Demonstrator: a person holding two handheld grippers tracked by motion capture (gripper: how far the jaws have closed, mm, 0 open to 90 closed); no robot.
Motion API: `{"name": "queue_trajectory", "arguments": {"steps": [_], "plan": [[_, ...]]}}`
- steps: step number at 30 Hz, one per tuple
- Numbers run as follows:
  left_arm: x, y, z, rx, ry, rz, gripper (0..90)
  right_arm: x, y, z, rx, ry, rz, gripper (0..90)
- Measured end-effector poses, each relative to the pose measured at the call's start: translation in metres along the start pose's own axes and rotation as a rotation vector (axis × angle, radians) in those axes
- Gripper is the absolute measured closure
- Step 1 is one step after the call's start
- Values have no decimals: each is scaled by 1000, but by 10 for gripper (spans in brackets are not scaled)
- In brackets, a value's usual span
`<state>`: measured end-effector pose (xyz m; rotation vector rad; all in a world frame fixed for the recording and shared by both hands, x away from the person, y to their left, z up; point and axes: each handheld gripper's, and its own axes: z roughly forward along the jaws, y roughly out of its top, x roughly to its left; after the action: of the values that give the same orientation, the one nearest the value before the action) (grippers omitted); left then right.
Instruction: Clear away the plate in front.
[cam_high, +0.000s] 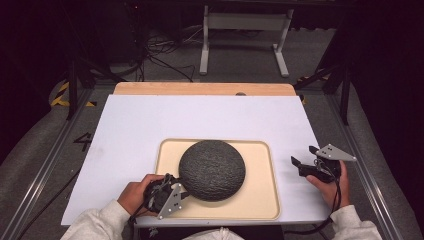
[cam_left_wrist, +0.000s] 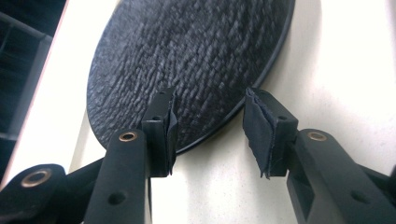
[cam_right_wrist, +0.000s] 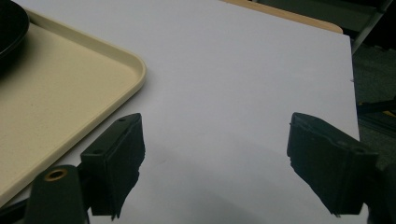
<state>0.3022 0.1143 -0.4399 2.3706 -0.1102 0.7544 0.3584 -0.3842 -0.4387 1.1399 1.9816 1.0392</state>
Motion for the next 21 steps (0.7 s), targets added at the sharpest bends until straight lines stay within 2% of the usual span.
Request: {"name": "queue_trajectory", "arguments": {"steps": [1, 2, 3, 5, 8, 9, 11, 21], "plan": [[3, 0, -1, 2, 11, -3, 561, 0, 0, 0, 0, 0, -1, 197], [4, -2, -2, -9, 34, -29, 557, 0, 0, 0, 0, 0, 0, 197], [6, -3, -3, 9, 47, -22, 552, 0, 0, 0, 0, 0, 1, 197], [9, -4, -3, 3, 45, -32, 542, 0, 0, 0, -1, 1, 0, 198], [13, -7, -3, 20, 67, -42, 525, 0, 0, -1, -3, -1, 3, 197], [15, -8, -3, 8, 64, -45, 521, 0, 0, -1, -2, 0, 3, 197], [17, -11, -3, 27, 85, -64, 489, 0, 0, -1, -2, 0, 3, 197], [36, -23, -6, 19, 111, -146, 416, 0, 0, -1, -6, 0, -3, 198]]}}
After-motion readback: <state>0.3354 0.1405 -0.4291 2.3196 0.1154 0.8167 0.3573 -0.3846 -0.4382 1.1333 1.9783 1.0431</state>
